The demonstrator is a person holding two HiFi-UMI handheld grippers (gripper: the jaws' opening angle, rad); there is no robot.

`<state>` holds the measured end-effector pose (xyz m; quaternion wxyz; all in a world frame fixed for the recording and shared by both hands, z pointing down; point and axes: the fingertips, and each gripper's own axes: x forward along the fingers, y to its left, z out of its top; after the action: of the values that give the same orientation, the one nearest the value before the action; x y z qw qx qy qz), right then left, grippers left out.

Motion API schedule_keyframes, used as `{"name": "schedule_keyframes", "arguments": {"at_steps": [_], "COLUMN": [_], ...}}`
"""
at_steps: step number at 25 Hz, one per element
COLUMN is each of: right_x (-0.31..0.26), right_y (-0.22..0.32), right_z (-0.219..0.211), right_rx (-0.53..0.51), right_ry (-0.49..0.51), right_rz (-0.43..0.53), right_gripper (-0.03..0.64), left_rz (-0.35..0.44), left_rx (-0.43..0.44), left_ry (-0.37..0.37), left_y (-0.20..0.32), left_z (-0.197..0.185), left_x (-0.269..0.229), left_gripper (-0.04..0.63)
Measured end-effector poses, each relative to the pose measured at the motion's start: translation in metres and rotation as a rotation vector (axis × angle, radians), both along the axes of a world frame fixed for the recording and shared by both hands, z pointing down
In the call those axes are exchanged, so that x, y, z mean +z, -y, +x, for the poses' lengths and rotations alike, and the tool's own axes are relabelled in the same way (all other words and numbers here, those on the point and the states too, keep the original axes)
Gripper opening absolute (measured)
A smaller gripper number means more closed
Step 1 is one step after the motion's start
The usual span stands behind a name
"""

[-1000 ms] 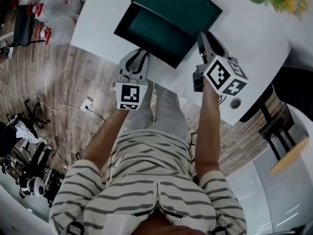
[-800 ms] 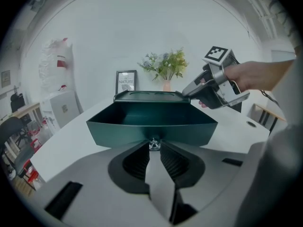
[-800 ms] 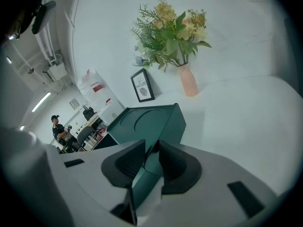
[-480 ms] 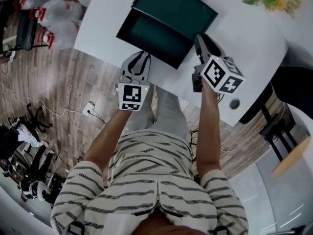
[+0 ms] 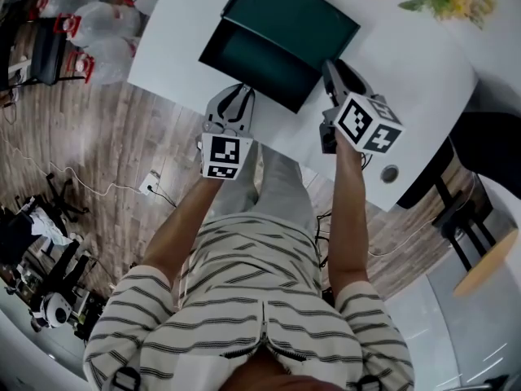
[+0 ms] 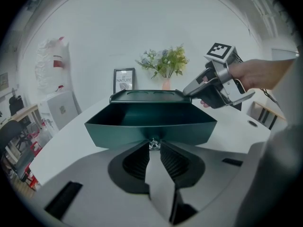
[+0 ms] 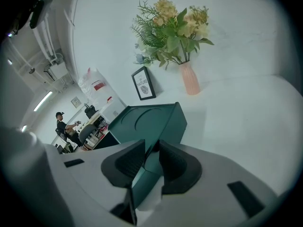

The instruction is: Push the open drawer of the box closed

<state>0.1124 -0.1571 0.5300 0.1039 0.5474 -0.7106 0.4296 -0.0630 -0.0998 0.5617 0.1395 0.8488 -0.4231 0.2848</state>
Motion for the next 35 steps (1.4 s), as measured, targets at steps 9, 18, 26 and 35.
{"name": "schedule_keyframes", "arguments": {"at_steps": [9,18,26,35], "right_x": [0.000,-0.001,-0.001,0.000], "right_y": [-0.001,0.001,0.000,0.001], "right_z": [-0.001,-0.002,-0.001,0.000], "right_rx": [-0.003,-0.005,-0.002,-0.005], "right_ry": [0.001,-0.010,-0.003,0.000], "right_rz": [-0.005,-0.006,-0.005,-0.006], "right_gripper": [0.106,0.107,0.107,0.107], "left_rz": [0.003,0.006,0.008,0.009], "left_rx": [0.003,0.001,0.003,0.017], "left_ry": [0.005,0.003,0.000,0.002], "left_y": [0.009,0.022,0.029,0.035], "left_z": [0.005,0.011,0.019,0.024], "left_x": [0.001,0.000,0.001,0.003], "left_gripper": [0.070,0.071,0.071,0.070]}}
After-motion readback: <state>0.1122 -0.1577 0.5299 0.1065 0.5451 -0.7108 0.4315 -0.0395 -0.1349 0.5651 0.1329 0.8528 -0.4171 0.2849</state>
